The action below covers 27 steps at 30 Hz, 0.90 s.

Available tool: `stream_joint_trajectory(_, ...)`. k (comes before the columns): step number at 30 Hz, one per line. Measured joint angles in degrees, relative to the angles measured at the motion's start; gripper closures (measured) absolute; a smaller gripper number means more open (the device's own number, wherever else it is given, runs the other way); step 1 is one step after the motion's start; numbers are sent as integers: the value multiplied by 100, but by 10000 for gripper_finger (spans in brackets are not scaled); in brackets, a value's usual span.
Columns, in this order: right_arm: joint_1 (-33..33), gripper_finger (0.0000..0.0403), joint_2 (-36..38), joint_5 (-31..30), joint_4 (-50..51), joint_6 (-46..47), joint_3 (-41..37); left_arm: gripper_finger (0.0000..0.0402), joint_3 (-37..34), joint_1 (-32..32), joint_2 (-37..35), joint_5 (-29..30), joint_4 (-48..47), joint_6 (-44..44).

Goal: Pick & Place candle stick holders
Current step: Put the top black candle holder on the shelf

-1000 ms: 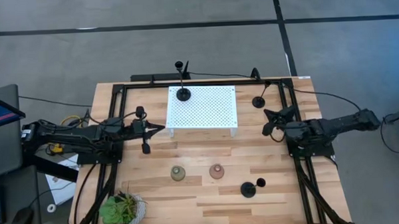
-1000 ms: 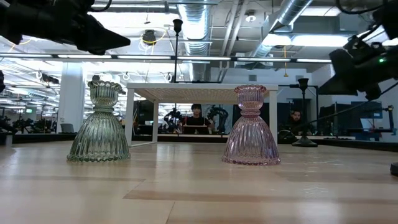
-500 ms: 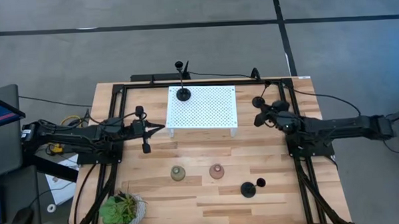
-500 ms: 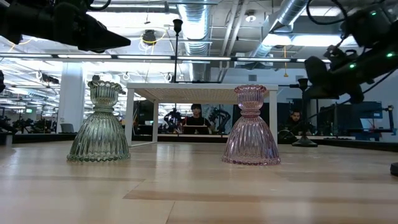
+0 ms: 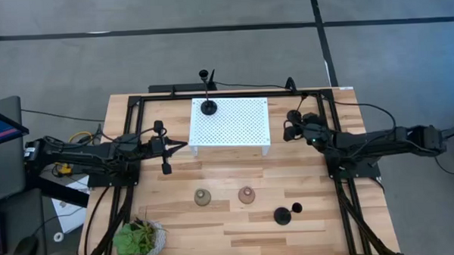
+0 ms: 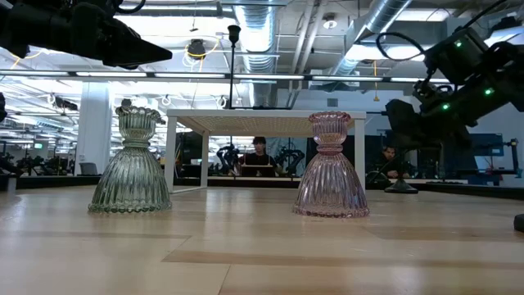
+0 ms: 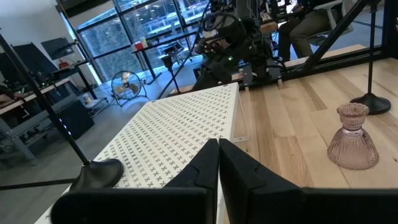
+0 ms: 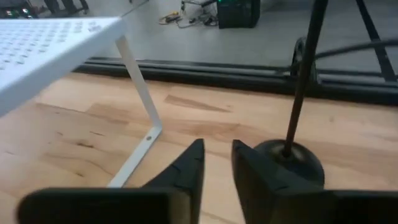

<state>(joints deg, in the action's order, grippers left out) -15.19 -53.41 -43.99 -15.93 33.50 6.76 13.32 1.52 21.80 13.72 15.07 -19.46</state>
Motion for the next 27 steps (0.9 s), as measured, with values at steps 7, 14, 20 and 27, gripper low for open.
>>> stream_joint_trajectory(7, -215, 238, -391, -300, -9, 691, 0, 389, 0, 0, 0, 0, 2, 0)
stream_joint_trajectory(14, -499, 163, -587, -301, -582, 459, 0, 389, 0, 0, 0, 0, 2, 0)
stream_joint_trajectory(20, -858, 148, -731, -268, -1278, -265, 0, 389, -2, 0, 0, 0, 2, 0)
stream_joint_trajectory(27, -1301, 148, -897, -255, -1784, -404, 2, 389, -2, 0, 0, -2, 4, 0)
